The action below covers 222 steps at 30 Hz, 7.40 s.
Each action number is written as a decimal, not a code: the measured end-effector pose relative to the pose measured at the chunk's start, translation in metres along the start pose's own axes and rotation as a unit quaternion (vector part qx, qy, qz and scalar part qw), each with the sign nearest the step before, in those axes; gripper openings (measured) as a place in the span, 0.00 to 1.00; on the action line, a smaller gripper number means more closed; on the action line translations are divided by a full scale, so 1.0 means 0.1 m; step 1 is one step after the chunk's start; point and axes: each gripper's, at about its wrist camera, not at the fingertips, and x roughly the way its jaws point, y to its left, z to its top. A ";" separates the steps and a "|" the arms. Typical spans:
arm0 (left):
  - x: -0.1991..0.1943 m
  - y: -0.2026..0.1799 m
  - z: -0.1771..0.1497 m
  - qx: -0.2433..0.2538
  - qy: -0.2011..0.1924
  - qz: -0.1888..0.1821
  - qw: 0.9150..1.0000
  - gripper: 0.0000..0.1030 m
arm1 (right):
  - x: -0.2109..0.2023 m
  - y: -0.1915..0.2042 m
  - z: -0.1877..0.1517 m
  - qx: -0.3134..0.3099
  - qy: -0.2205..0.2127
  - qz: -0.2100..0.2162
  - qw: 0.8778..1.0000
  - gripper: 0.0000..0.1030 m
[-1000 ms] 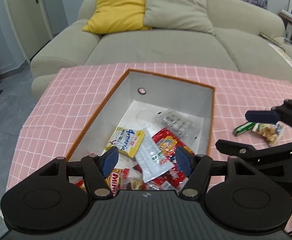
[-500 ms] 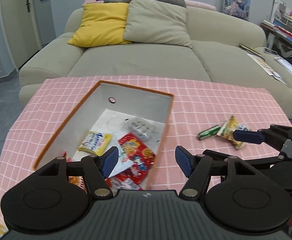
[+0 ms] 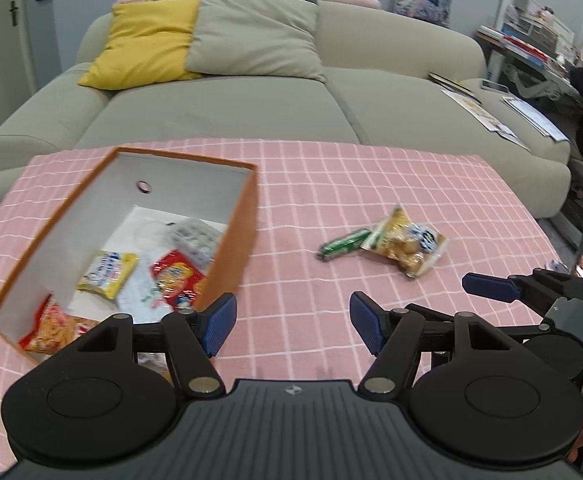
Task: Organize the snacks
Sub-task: 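Withdraw both tools from the shoebox toward the bread-roll bag and green sausage, then grasp the bread-roll bag with the right tool while the left tool grasps the green sausage, then lift both snacks and carry them over the shoebox, then lower both snacks into the shoebox and open both tools to release them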
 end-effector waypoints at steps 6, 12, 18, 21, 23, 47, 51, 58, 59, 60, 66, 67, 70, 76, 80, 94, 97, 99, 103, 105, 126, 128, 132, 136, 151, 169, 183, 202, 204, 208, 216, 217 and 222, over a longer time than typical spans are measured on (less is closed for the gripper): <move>0.13 -0.14 0.00 0.009 0.004 -0.016 1.000 0.74 | 0.06 -0.20 -0.18 0.019 0.013 -0.017 1.000 0.64; 0.28 -0.23 0.04 0.017 0.011 -0.027 0.999 0.74 | 0.12 -0.34 -0.28 0.030 0.021 -0.032 0.999 0.64; 0.46 -0.32 0.07 0.032 0.019 -0.035 0.999 0.74 | 0.19 -0.49 -0.32 0.032 0.027 -0.046 0.998 0.64; 0.57 -0.34 0.09 0.036 0.024 -0.038 0.998 0.74 | 0.25 -0.57 -0.33 0.034 0.032 -0.056 0.997 0.64; 0.64 -0.36 0.11 0.041 0.026 -0.039 0.998 0.74 | 0.30 -0.62 -0.34 0.038 0.035 -0.061 0.997 0.64; 1.86 -0.49 0.50 0.139 0.083 -0.020 0.987 0.69 | 1.16 -0.79 0.23 -0.091 0.014 -0.059 0.994 0.86; 2.01 -0.51 0.56 0.157 0.086 -0.015 0.984 0.69 | 1.30 -0.73 0.27 -0.136 0.010 -0.046 0.990 0.86; 2.24 -0.58 0.62 0.191 0.096 -0.010 0.977 0.69 | 1.57 -0.79 0.26 -0.151 0.040 -0.038 0.987 0.85; 2.28 -0.58 0.62 0.195 0.099 -0.010 0.976 0.69 | 1.60 -0.81 0.26 -0.151 0.043 -0.036 0.987 0.85; 2.31 -0.59 0.63 0.198 0.103 -0.010 0.975 0.67 | 1.62 -0.82 0.25 -0.151 0.045 -0.036 0.987 0.85; 2.46 -0.61 0.64 0.196 0.120 -0.021 0.973 0.56 | 1.72 -0.88 0.21 -0.139 0.059 -0.035 0.988 0.83; 2.48 -0.62 0.63 0.198 0.123 -0.022 0.972 0.51 | 1.72 -0.88 0.21 -0.139 0.058 -0.036 0.988 0.83; 2.53 -0.67 0.61 0.202 0.133 -0.027 0.970 0.40 | 1.73 -0.86 0.20 -0.138 0.057 -0.039 0.988 0.80; 2.59 -0.66 0.60 0.177 0.145 -0.036 0.973 0.27 | 1.75 -0.85 0.20 -0.143 0.062 -0.049 0.987 0.70; 2.58 -0.68 0.60 0.170 0.149 -0.034 0.974 0.24 | 1.76 -0.83 0.18 -0.152 0.064 -0.064 0.984 0.58; 2.13 -0.47 0.16 0.085 0.158 -0.052 0.982 0.23 | 1.34 -0.81 -0.02 -0.087 0.080 -0.074 0.990 0.37; 1.96 -0.43 0.00 0.077 0.163 -0.056 0.982 0.23 | 1.17 -0.75 -0.14 -0.071 0.086 -0.083 0.990 0.37; 1.84 -0.40 -0.11 0.072 0.168 -0.058 0.981 0.23 | 1.04 -0.72 -0.24 -0.058 0.090 -0.091 0.990 0.38; 1.61 -0.36 -0.36 0.065 0.177 -0.062 0.980 0.23 | 0.79 -0.63 -0.45 -0.034 0.102 -0.090 0.990 0.38; 1.51 -0.34 -0.46 0.056 0.181 -0.061 0.980 0.23 | 0.69 -0.55 -0.56 -0.032 0.108 -0.084 0.990 0.38; 1.44 -0.45 -0.57 0.043 0.179 -0.032 0.982 0.28 | 0.38 -0.34 -0.79 0.000 0.112 -0.060 0.992 0.39; 1.46 -0.45 -0.57 0.041 0.176 -0.036 0.983 0.25 | 0.39 -0.33 -0.80 0.001 0.112 -0.060 0.992 0.39; 1.43 -0.44 -0.60 0.037 0.174 -0.033 0.983 0.23 | 0.39 -0.34 -0.79 0.005 0.113 -0.061 0.992 0.39; 1.30 -0.40 -0.64 0.024 0.161 -0.038 0.986 0.23 | 0.36 -0.33 -0.77 0.006 0.109 -0.060 0.992 0.38; 0.54 -0.25 -0.39 -0.016 0.082 -0.059 0.995 0.23 | 0.14 -0.18 -0.57 0.025 0.079 -0.035 0.996 0.38; -0.18 0.48 0.00 -0.045 0.003 -0.022 0.999 0.23 | -0.14 0.27 -0.02 0.015 0.030 0.016 0.999 0.37; -0.28 1.02 0.31 -0.029 -0.013 0.020 0.999 0.23 | 0.01 0.90 0.54 -0.060 -0.009 0.063 0.996 0.37; 0.31 1.51 0.45 -0.027 0.044 0.033 0.998 0.23 | 0.68 1.55 1.06 -0.190 -0.019 0.084 0.978 0.37; 0.40 1.57 0.46 -0.029 0.052 0.036 0.998 0.23 | 0.80 1.63 1.11 -0.214 -0.018 0.077 0.974 0.37; 0.58 1.66 0.46 -0.031 0.070 0.039 0.996 0.23 | 1.02 1.73 1.16 -0.260 -0.017 0.073 0.963 0.37; 0.93 1.75 0.45 -0.028 0.106 0.032 0.993 0.23 | 1.46 1.91 1.13 -0.327 0.013 0.066 0.943 0.37; 0.96 1.75 0.45 -0.029 0.109 0.031 0.993 0.23 | 1.50 1.91 1.12 -0.331 0.018 0.065 0.941 0.37; 1.12 1.75 0.42 -0.030 0.124 0.026 0.991 0.23 | 1.69 1.91 1.09 -0.340 0.036 0.061 0.938 0.37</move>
